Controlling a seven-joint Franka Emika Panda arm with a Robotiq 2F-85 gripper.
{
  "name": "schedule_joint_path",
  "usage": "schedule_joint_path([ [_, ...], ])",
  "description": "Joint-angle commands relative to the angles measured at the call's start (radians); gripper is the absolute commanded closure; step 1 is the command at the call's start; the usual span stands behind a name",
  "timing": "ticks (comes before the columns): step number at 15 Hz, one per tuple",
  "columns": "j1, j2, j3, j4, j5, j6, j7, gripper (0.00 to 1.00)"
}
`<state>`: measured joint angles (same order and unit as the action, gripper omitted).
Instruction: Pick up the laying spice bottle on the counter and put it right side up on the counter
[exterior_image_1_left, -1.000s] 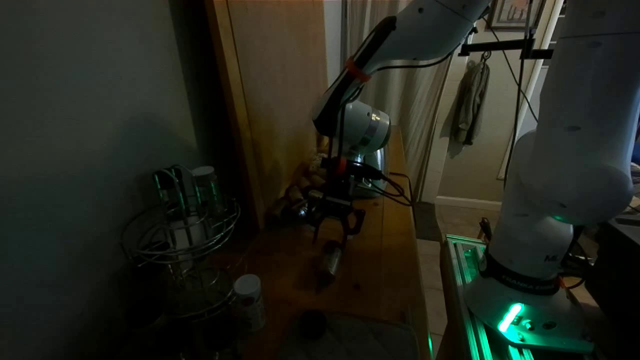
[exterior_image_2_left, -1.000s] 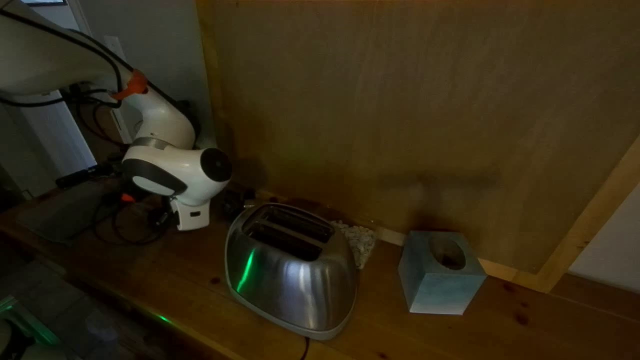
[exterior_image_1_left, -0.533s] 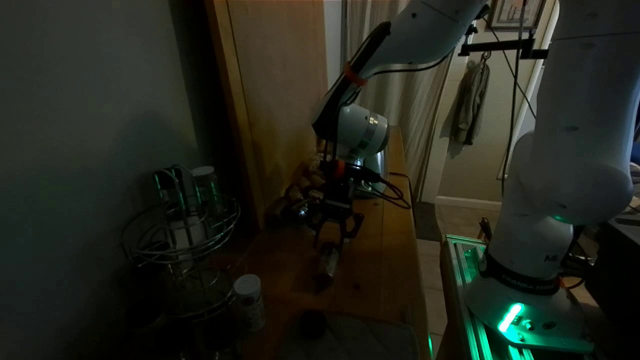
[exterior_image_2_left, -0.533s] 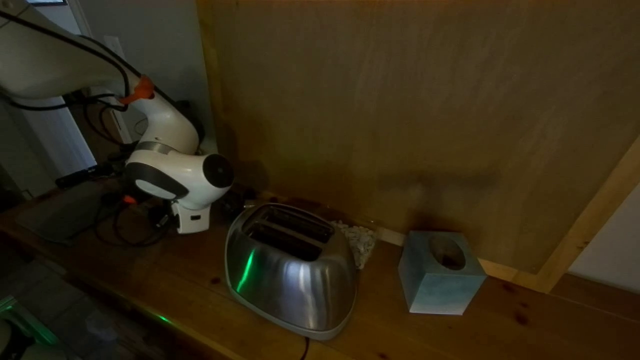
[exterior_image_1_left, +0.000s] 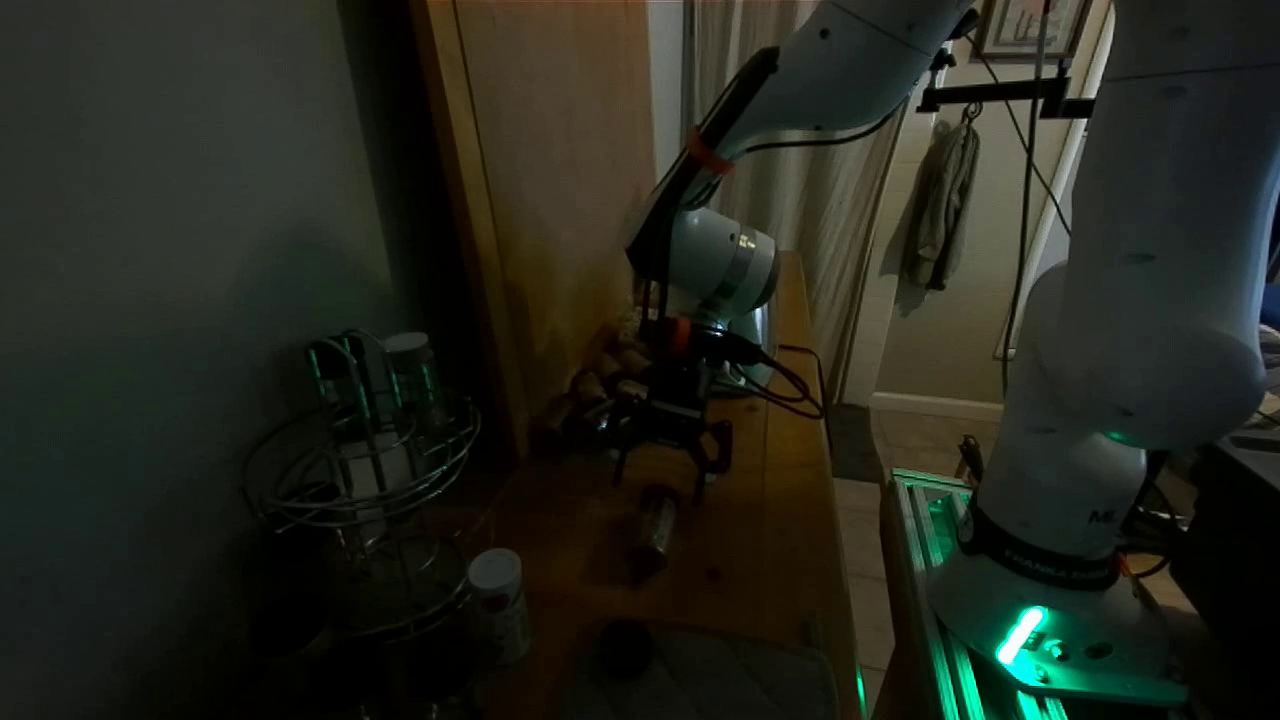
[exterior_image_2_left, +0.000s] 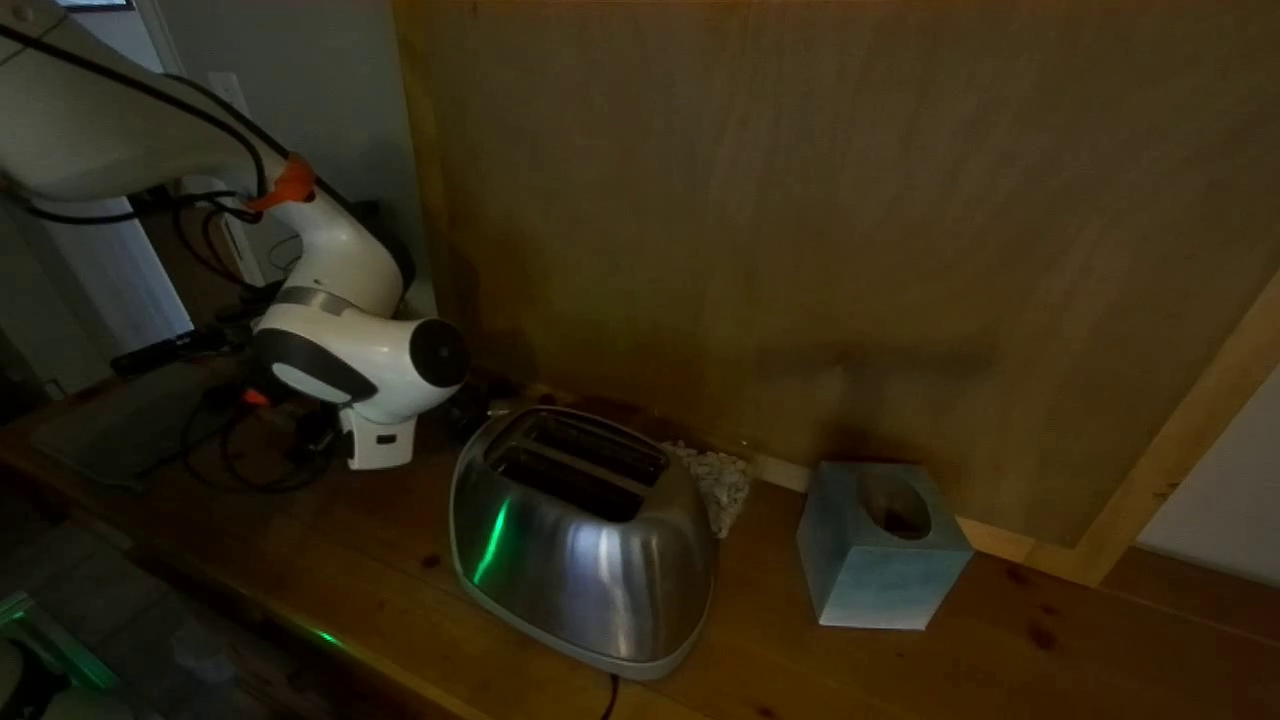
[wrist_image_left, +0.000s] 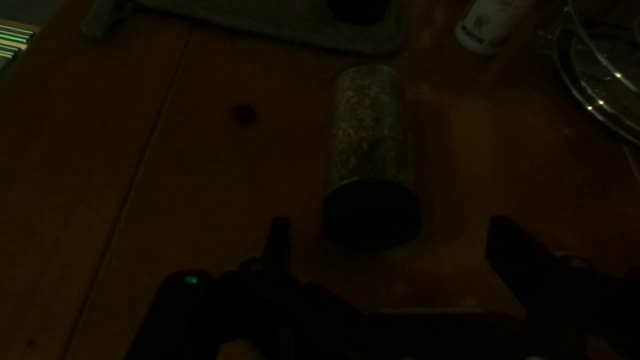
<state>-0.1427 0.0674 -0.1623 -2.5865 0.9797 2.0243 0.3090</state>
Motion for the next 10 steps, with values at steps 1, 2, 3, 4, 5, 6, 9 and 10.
schedule_joint_path([
  [1,-0.014,0.038,-0.008,0.025,0.027,-0.055,-0.020,0.20],
  [2,-0.014,0.041,-0.009,0.026,0.027,-0.063,-0.020,0.17],
  [3,-0.015,0.044,-0.011,0.025,0.027,-0.069,-0.021,0.11],
  [4,-0.015,0.047,-0.013,0.025,0.028,-0.073,-0.022,0.14],
  [5,-0.016,0.050,-0.014,0.025,0.028,-0.075,-0.023,0.21],
  [6,-0.017,0.053,-0.015,0.025,0.029,-0.077,-0.024,0.22],
  [9,-0.021,0.057,-0.018,0.024,0.028,-0.082,-0.023,0.21],
  [10,-0.022,0.058,-0.019,0.024,0.029,-0.084,-0.022,0.23],
])
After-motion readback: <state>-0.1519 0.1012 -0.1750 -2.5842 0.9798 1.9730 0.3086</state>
